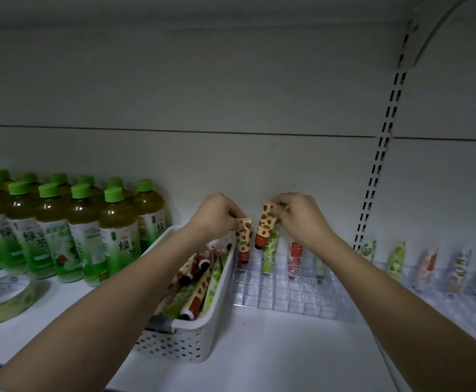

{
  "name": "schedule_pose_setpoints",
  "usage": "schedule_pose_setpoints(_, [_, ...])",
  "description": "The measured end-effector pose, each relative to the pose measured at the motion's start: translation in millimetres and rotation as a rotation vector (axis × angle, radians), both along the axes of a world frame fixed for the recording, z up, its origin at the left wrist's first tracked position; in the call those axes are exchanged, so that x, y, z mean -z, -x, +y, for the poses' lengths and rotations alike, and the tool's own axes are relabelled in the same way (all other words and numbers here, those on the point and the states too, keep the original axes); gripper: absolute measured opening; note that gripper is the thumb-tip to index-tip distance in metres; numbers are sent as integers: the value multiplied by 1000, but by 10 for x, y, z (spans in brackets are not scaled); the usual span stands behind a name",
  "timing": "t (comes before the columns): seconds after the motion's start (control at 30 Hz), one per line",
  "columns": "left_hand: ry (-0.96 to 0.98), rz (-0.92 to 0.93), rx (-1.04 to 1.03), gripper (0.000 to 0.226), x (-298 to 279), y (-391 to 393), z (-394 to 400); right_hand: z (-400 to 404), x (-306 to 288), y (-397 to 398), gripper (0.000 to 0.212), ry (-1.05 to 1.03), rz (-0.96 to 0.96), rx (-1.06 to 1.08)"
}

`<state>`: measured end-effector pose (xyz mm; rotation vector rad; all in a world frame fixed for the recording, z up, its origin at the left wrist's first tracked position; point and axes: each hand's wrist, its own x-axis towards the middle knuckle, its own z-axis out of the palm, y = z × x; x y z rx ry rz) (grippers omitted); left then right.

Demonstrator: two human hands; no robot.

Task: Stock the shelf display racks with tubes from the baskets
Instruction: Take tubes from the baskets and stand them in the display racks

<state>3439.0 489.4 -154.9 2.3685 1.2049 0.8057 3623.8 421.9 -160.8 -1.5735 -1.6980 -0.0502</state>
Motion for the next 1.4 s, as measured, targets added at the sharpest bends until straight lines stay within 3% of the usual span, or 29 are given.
schedule_pose_setpoints(0.33, [-89,208,21,18,-37,-99,-26,34,26,-27,18,-6,12,13])
schedule_pose_setpoints(0.6, [-72,267,-42,19,183,-158,-77,23,12,14,17,22,6,19])
schedule_pose_setpoints(0.83, [-28,163,-44,38,281,13,-352,19,29,29,17,37,-7,32])
schedule_pose_setpoints(0.93, [-30,298,-86,45,374,92,-506,38,33,78,16,46,-41,29])
schedule_pose_setpoints(1.13, [-89,268,-154,14,438,173,-677,26,146,235,17,28,-192,7])
schedule_pose_setpoints(1.2, [-108,282,-162,19,421,183,-714,29,186,268,18,28,-257,8])
schedule_pose_setpoints(1.3, [-311,362,-180,27,357,152,-866,67,176,299,20,48,-287,19])
schedule_pose_setpoints(1.4, [-307,204,-7,22,420,-26,-1231,124,154,296,22,91,-282,28])
